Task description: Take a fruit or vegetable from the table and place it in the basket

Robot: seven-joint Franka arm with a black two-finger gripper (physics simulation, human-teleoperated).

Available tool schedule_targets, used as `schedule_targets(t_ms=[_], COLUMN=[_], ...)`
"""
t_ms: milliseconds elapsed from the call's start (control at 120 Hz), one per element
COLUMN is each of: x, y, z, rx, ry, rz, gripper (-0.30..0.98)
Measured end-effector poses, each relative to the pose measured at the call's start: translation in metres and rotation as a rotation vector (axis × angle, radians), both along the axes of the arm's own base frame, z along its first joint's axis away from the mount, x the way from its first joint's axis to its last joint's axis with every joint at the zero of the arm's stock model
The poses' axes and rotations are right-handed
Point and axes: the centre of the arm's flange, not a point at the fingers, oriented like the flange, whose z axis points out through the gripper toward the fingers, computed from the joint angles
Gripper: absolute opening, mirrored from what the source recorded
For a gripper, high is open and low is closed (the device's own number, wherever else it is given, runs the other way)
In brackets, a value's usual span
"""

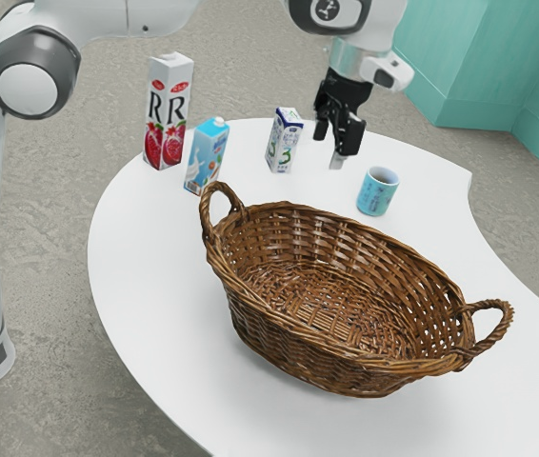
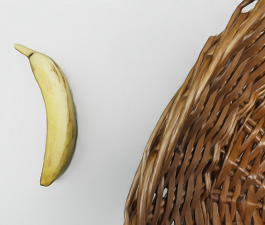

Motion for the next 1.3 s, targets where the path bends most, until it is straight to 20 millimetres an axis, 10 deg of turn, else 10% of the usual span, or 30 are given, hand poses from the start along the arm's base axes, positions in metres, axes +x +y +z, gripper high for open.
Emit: schedule_targets(t_ms=[467, 667, 917, 1300], x=[0.006, 0.011, 0.032, 0.020], y=[0.006, 0.103, 0.121, 0.125], z=[0.017, 0.005, -0.036, -0.166], rx=[-0.003, 0.013, 0.016, 0.002], ry=[-0.087, -0.074, -0.019, 0.021], rz=[0.027, 0.203, 0.236, 0.249], gripper=[0.69, 0.69, 0.69, 0.69])
